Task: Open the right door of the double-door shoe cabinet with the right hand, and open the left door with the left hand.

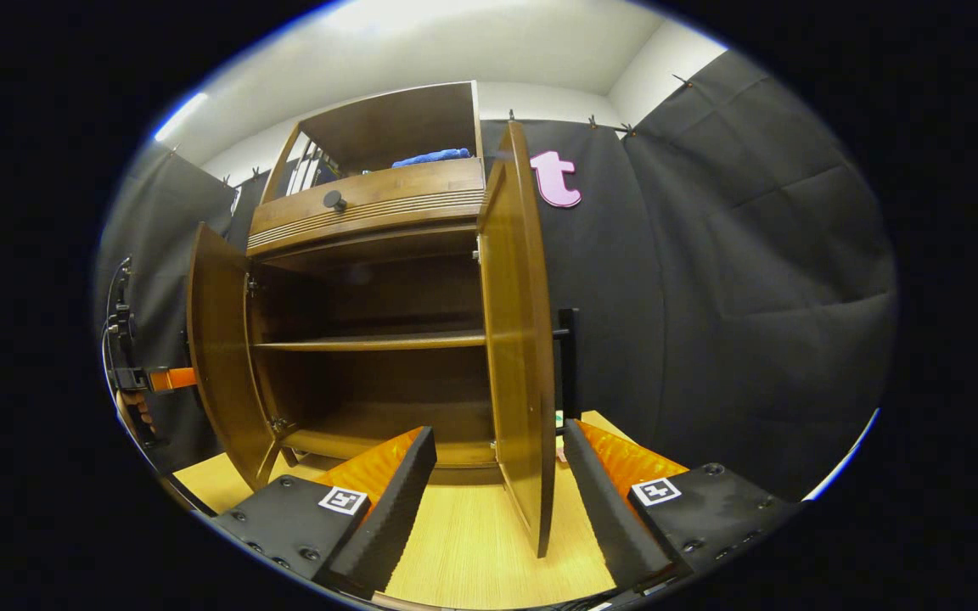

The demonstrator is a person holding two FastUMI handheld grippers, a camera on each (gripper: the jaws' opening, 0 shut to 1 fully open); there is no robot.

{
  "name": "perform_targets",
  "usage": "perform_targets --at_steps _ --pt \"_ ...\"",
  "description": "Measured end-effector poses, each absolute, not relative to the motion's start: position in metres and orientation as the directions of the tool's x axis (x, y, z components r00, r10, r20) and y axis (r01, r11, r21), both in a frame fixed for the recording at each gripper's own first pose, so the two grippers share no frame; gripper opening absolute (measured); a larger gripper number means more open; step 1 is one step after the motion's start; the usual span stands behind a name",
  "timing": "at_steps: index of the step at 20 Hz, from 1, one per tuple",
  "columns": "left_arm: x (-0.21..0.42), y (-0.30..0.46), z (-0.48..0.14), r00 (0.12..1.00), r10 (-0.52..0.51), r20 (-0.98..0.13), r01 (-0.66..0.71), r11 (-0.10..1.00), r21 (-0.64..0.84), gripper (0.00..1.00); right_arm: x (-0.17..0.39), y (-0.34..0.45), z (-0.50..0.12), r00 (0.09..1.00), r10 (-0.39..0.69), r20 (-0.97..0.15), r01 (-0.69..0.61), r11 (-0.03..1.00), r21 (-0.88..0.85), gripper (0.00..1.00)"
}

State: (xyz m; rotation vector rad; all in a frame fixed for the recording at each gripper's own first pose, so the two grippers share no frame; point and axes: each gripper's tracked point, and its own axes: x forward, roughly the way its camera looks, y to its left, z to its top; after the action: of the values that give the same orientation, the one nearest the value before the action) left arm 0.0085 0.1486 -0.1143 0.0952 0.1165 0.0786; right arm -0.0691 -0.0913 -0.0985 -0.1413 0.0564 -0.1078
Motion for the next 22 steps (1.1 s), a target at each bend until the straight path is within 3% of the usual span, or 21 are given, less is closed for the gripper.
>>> perform_targets --at_steps 10,12,14,22 --pt "-0.021 0.223 -0.097 0.969 0.233 -0.075 -0.219 0.962 0.161 0.04 -0.053 -0.061 -0.110 0.995 -0.068 -0.070 0.056 0.987 -0.152 0.98" --pt "-0.021 0.230 -0.097 0.972 0.224 -0.075 -0.212 0.968 0.134 0.00 -0.050 -0.058 -0.111 0.995 -0.064 -0.073 0.052 0.986 -0.158 0.98" --pt "-0.023 0.234 -0.101 0.976 0.201 -0.084 -0.193 0.977 0.092 0.04 -0.048 -0.054 -0.114 0.995 -0.064 -0.080 0.050 0.986 -0.161 0.98" --pt "-0.026 0.252 -0.100 0.978 0.194 -0.081 -0.189 0.980 0.070 0.03 -0.045 -0.052 -0.109 0.995 -0.075 -0.065 0.062 0.982 -0.177 0.98"
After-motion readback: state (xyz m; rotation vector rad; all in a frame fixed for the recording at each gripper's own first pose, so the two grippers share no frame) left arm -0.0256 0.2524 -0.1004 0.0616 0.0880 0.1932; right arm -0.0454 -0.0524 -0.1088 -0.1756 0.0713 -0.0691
